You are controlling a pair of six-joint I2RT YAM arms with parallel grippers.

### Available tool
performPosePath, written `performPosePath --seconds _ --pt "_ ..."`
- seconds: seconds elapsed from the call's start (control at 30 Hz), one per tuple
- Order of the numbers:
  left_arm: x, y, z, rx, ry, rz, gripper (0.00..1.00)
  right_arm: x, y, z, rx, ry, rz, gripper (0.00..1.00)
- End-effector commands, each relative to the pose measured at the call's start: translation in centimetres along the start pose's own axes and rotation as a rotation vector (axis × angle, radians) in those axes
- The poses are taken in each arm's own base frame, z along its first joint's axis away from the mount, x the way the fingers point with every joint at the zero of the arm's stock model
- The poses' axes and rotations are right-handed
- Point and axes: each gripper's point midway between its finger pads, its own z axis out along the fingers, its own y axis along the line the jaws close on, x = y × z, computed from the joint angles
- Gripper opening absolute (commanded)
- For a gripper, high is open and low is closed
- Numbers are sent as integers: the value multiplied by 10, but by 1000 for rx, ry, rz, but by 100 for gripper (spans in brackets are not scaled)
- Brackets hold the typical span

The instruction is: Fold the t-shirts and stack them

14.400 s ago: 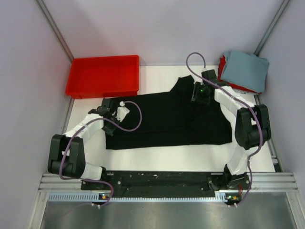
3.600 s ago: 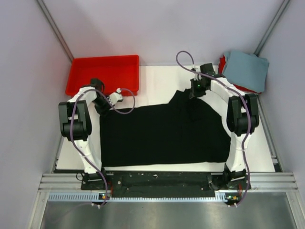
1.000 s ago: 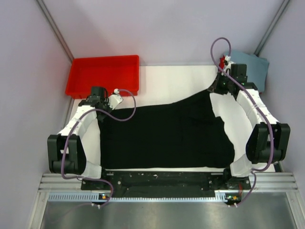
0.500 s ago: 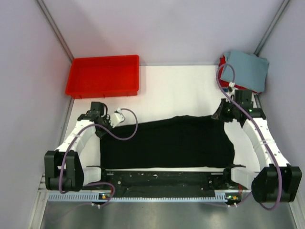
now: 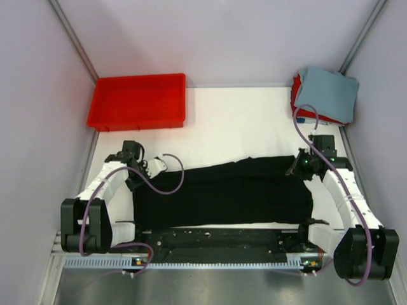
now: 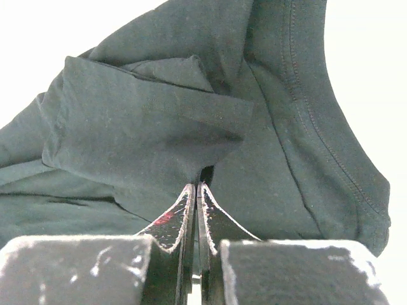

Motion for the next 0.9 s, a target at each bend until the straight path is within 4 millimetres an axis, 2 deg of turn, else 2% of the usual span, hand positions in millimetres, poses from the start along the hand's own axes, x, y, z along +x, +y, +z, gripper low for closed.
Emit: performPosePath --seconds 0.0,0.1,0.27,0.33,0.43,0.47,0.53,0.6,0.63,0.7,0.8,0.87 --pt "-14 28 -34 -88 -41 10 0 -17 4 -11 -4 -62 4 0" --pt "-15 20 -43 -42 -53 5 0 -11 5 -19 -11 -46 5 0" --pt "4 -11 -27 67 7 24 0 5 6 -15 -26 -3 78 0" --pt "16 -19 -19 86 54 40 9 9 1 -7 0 25 115 0" --pt "32 -34 -11 141 110 71 31 25 -3 8 4 69 200 0" --pt "42 -33 -12 138 158 85 38 31 -5 13 1 76 232 0" --pt "43 -27 -17 121 180 90 49 44 -12 21 16 87 289 0" --pt "20 -12 -34 100 117 67 53 52 -22 25 53 74 320 0" --pt "-8 -6 -48 103 37 55 54 51 -25 25 63 52 327 0" --pt "-67 -6 -77 144 -101 27 54 47 -28 26 72 9 336 0" --pt "-171 -31 -108 230 -321 48 46 42 -30 29 68 -18 329 0" --pt "-232 -56 -114 297 -422 68 43 46 -30 32 73 5 326 0"
